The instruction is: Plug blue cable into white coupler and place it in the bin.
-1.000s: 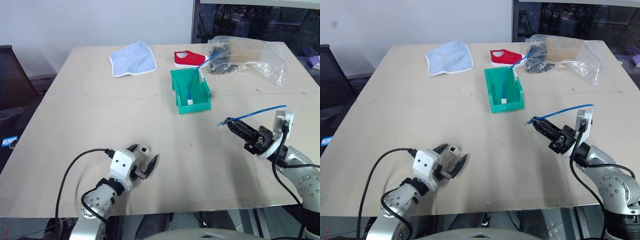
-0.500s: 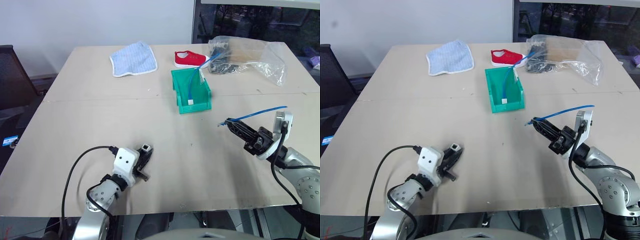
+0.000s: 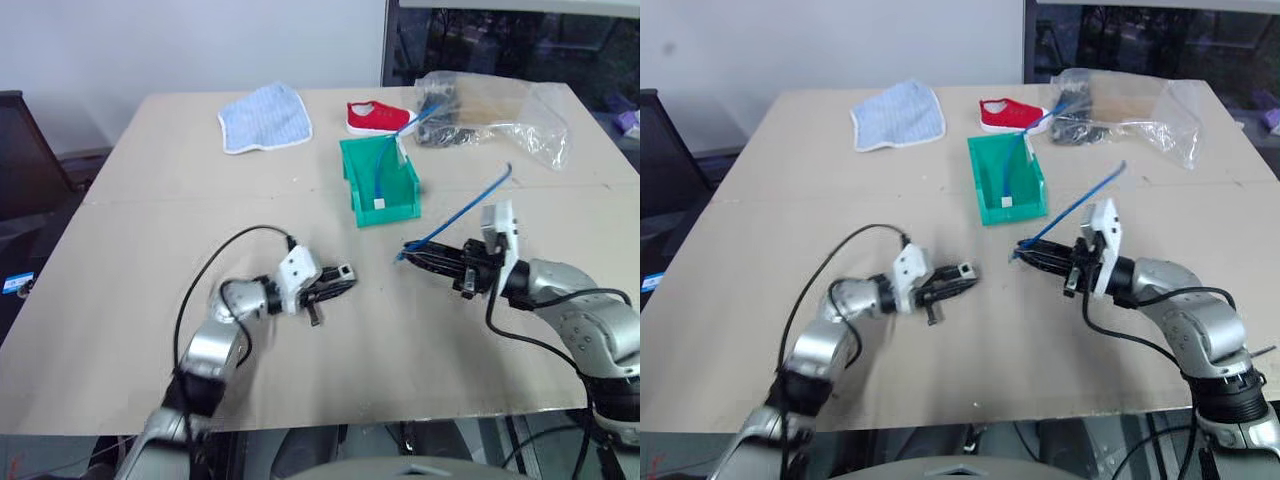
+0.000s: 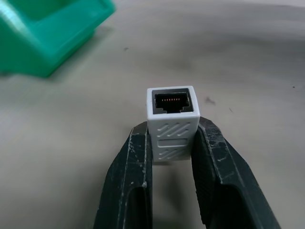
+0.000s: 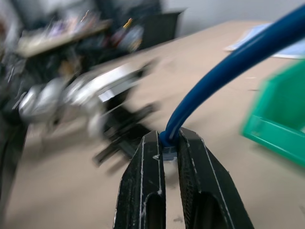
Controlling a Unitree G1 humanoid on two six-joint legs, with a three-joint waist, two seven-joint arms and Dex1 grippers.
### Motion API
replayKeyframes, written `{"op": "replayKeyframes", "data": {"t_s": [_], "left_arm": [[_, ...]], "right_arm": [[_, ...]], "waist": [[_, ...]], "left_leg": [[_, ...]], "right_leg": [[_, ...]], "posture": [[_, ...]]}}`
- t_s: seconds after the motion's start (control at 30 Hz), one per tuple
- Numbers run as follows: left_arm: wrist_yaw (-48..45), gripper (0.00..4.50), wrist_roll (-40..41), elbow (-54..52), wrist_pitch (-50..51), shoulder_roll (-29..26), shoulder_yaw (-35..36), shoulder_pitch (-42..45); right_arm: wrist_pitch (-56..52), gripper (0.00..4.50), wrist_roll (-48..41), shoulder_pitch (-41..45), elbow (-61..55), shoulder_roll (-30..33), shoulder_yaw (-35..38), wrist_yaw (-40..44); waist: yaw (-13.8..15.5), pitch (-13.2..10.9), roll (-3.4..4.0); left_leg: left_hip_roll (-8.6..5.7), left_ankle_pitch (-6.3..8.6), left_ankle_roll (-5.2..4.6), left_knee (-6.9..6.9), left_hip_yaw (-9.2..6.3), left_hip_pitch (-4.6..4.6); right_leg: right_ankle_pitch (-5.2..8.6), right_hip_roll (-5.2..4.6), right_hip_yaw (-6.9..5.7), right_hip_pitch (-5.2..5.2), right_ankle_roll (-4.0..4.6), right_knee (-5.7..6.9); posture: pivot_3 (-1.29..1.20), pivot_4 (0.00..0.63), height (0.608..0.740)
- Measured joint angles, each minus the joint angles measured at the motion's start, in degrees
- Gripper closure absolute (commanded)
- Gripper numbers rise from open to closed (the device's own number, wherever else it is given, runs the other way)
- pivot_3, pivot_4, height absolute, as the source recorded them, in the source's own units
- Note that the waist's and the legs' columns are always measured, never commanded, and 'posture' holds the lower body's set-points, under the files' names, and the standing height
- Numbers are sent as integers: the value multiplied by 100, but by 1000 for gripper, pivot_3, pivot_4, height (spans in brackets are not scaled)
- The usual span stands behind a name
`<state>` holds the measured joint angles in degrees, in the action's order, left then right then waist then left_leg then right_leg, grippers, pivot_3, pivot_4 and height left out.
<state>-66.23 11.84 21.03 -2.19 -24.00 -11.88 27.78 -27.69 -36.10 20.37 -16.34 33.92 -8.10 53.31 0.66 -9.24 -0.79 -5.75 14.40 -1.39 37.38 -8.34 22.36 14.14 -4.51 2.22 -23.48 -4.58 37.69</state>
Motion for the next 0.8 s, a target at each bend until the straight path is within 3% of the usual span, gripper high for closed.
{"op": "replayKeyframes", "data": {"t_s": [0.13, 0.33, 0.8], "left_arm": [[-1002, 3977, -159, 1517, -606, 332, -224, 1233], [-1748, 3977, -502, 2891, -1409, 628, -427, 1900], [-1920, 3977, -740, 3610, -2077, 769, -361, 2205]], "right_arm": [[492, 4500, 739, 329, 525, -138, -492, 331], [819, 4500, 1300, 476, 985, -417, -612, 361], [920, 4500, 1648, 498, 1128, -317, -559, 598]], "waist": [[-31, 6, -9], [-149, 5, -9], [-153, 6, -10]], "left_leg": [[-2, -1, 3, 12, 8, 28], [-5, 0, 2, 7, 2, 53], [-9, -1, 2, 20, -3, 42]], "right_leg": [[-1, -10, -4, -22, -3, -10], [0, -36, -54, -45, -2, -8], [-3, -35, -59, -41, -2, 20]], "posture": [[0, 150, 740], [0, 150, 740], [0, 150, 740]]}}
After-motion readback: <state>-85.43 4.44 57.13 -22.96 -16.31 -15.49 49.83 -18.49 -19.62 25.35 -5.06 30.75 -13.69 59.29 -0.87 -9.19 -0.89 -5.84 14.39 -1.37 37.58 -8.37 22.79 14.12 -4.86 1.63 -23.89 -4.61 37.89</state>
